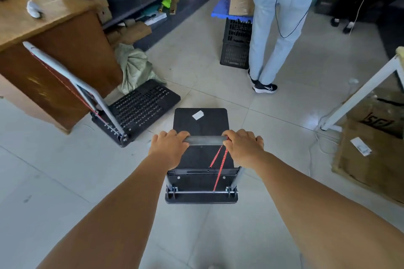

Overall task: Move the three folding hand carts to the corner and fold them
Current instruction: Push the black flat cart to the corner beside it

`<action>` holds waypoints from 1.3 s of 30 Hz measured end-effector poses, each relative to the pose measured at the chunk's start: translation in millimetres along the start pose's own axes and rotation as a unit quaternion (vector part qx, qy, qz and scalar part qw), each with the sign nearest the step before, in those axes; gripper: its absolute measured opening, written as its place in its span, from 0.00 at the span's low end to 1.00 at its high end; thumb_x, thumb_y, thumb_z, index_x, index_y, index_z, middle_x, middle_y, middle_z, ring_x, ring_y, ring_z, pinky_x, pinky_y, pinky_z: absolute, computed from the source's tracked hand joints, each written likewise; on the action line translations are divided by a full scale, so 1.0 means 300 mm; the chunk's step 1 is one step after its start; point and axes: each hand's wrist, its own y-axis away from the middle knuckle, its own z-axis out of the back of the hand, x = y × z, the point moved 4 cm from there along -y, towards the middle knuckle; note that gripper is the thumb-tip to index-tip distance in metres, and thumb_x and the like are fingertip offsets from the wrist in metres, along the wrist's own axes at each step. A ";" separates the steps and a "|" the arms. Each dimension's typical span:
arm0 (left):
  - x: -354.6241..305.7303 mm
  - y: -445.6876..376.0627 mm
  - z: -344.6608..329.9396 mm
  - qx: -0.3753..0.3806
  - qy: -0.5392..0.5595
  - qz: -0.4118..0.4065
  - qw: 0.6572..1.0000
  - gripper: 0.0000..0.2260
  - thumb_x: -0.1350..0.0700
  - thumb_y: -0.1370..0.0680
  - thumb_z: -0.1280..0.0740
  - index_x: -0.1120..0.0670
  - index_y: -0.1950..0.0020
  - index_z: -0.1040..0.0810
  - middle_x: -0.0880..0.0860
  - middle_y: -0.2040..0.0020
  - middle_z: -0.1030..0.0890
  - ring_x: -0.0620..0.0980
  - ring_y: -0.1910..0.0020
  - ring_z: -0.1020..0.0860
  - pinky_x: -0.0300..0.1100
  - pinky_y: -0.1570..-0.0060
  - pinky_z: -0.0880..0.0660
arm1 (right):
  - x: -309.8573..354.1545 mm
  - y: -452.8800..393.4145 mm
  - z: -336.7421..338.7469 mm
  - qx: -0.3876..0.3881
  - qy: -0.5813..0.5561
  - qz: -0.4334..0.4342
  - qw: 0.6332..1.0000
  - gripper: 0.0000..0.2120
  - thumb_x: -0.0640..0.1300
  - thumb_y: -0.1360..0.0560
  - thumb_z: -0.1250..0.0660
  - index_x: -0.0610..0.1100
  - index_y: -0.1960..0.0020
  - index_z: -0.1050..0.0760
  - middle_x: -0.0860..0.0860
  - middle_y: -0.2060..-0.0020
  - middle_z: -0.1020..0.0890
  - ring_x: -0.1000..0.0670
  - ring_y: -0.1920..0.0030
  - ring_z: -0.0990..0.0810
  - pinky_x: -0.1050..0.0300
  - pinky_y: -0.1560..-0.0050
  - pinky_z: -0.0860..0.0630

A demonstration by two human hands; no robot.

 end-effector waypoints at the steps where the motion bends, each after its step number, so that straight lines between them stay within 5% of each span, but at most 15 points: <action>1: -0.035 0.022 -0.001 0.002 0.002 0.007 1.000 0.18 0.55 0.19 0.45 0.45 0.29 0.40 0.53 0.38 0.29 0.57 0.38 0.31 0.51 0.37 0.35 | -0.031 0.017 -0.001 0.003 0.001 0.004 1.000 0.17 0.50 0.18 0.54 0.55 0.31 0.39 0.47 0.37 0.30 0.44 0.35 0.33 0.42 0.34 0.40; 13: -0.202 0.307 -0.092 -0.007 0.050 0.053 0.997 0.15 0.52 0.18 0.48 0.44 0.30 0.39 0.52 0.38 0.29 0.55 0.39 0.31 0.53 0.37 0.35 | -0.142 0.281 -0.084 0.021 0.009 0.043 0.999 0.17 0.51 0.18 0.54 0.55 0.31 0.38 0.47 0.38 0.29 0.44 0.37 0.33 0.43 0.36 0.38; 25: -0.186 0.748 -0.248 -0.016 0.053 0.104 0.993 0.18 0.56 0.19 0.41 0.44 0.31 0.39 0.51 0.41 0.28 0.55 0.40 0.30 0.53 0.38 0.32 | -0.043 0.642 -0.220 0.045 0.009 0.113 0.993 0.16 0.52 0.18 0.55 0.56 0.31 0.38 0.48 0.36 0.31 0.45 0.36 0.35 0.45 0.35 0.41; 39: -0.161 0.996 -0.291 -0.007 0.128 0.209 0.969 0.15 0.51 0.17 0.47 0.43 0.30 0.37 0.50 0.38 0.28 0.54 0.37 0.32 0.51 0.35 0.36 | 0.066 0.723 -0.283 0.077 0.037 0.192 0.978 0.16 0.52 0.19 0.54 0.56 0.34 0.37 0.49 0.36 0.31 0.45 0.35 0.35 0.44 0.34 0.43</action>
